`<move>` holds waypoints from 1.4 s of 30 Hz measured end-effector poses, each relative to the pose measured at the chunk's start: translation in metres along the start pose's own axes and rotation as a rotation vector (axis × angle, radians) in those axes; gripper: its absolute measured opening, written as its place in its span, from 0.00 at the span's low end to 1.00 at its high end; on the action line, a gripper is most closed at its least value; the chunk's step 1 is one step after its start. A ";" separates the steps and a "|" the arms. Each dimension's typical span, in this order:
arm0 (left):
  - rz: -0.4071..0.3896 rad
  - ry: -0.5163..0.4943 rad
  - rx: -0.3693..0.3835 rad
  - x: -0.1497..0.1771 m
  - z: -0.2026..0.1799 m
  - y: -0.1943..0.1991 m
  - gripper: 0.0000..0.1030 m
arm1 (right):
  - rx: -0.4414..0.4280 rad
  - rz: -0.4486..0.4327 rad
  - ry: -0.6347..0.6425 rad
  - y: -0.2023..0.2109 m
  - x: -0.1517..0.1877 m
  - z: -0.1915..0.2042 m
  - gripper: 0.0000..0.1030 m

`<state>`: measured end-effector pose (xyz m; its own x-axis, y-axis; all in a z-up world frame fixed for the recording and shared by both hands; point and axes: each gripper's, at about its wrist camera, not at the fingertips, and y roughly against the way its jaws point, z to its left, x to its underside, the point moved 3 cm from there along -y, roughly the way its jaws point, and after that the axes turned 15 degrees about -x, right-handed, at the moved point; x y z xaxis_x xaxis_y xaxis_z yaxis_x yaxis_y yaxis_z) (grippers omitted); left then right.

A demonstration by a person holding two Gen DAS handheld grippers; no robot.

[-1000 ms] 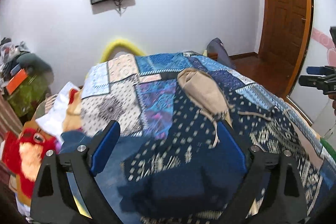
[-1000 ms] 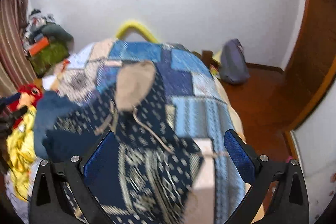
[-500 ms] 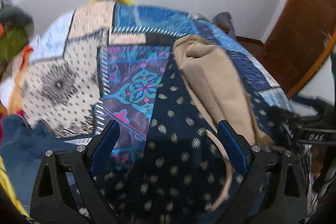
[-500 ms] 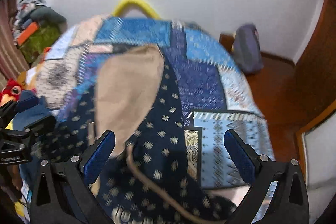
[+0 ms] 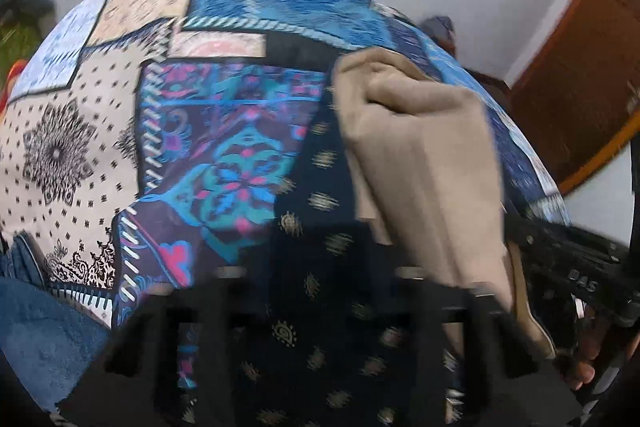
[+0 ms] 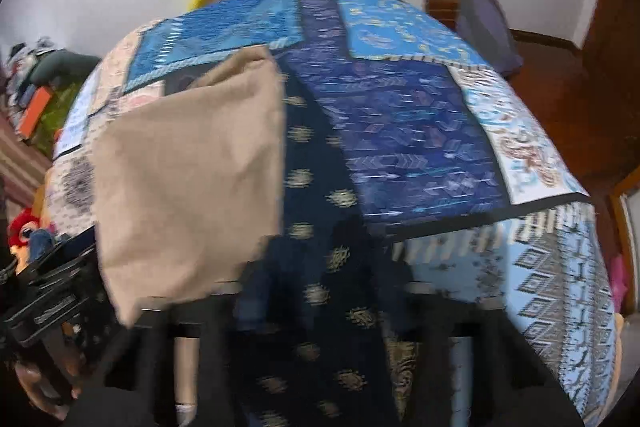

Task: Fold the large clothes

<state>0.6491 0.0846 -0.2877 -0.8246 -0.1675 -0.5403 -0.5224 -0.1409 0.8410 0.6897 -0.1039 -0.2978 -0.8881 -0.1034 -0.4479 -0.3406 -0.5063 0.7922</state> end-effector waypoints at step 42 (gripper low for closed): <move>0.108 -0.071 0.070 0.253 0.065 0.131 0.10 | 0.161 -0.003 0.276 0.189 0.267 0.049 0.16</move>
<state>0.3580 0.0876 -0.3122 -0.8889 -0.1083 -0.4451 -0.4414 -0.0567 0.8955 0.3737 -0.1850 -0.2475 -0.7771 -0.3422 -0.5282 -0.4069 -0.3671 0.8365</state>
